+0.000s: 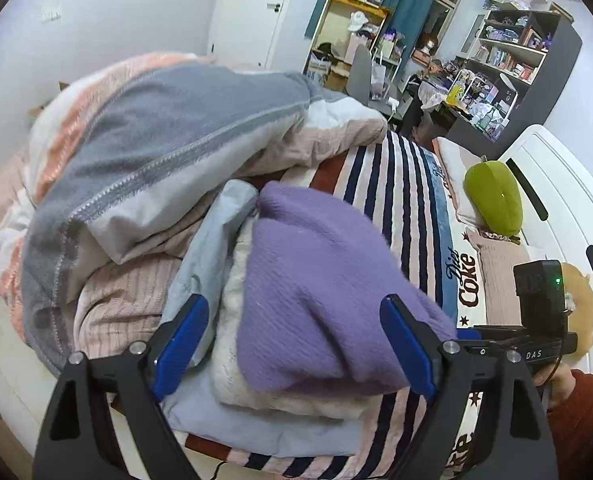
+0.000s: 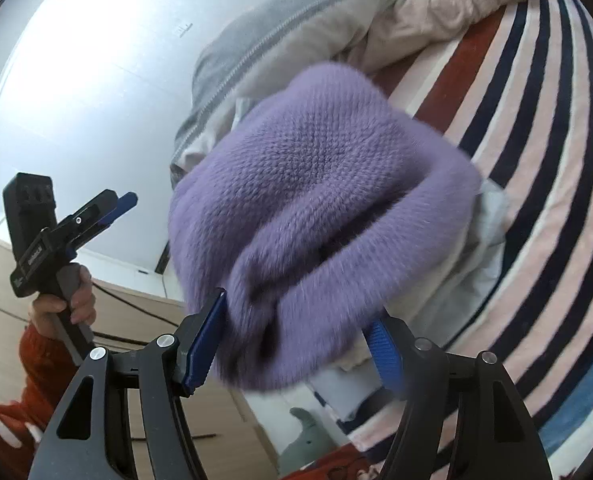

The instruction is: Fold large clothes

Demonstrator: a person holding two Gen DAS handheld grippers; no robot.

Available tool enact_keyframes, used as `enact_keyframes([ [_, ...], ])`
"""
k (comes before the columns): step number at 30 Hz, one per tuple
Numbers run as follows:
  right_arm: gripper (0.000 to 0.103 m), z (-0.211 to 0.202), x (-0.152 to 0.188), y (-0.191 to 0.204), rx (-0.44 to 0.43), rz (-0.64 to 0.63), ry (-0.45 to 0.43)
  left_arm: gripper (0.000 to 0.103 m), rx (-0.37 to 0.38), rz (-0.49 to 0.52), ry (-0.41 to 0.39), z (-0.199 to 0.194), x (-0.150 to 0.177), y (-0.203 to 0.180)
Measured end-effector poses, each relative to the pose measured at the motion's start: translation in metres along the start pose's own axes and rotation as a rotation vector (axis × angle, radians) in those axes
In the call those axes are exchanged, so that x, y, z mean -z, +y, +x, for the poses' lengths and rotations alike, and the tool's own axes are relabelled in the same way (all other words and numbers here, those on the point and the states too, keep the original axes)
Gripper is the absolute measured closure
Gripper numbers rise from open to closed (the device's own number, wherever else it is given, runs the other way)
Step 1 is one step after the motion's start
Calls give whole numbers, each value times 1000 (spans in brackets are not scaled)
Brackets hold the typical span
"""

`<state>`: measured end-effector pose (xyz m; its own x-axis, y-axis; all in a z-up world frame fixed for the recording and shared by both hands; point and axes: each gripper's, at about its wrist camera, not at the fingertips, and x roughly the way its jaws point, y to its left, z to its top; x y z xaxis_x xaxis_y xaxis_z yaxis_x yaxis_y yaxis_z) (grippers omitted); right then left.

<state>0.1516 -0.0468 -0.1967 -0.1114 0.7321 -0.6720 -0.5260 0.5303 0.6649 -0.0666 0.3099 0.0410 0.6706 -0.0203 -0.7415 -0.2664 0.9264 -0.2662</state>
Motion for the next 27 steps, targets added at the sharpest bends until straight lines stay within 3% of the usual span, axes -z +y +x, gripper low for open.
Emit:
enact_keyframes([
  [7, 39, -63, 32, -11, 48, -85, -100, 17, -70, 86, -152, -32, 21, -83],
  [11, 39, -92, 60, -25, 79, -105, -179, 9, -48, 163, -237, -33, 44, -132],
  [15, 39, -129, 97, -25, 206, -175, -304, 9, -27, 249, -344, -20, 82, -177],
  [17, 37, -144, 126, -28, 293, -230, -403, 2, -14, 285, -411, -6, 108, -197],
  [20, 27, -152, 168, -38, 373, -297, -538, 1, 22, 322, -498, 22, 147, -218],
  [24, 23, -145, 228, -61, 490, -340, -704, 1, 78, 352, -573, 65, 193, -237],
  [27, 0, -138, 253, -70, 532, -362, -778, 1, 95, 367, -626, 89, 220, -246],
])
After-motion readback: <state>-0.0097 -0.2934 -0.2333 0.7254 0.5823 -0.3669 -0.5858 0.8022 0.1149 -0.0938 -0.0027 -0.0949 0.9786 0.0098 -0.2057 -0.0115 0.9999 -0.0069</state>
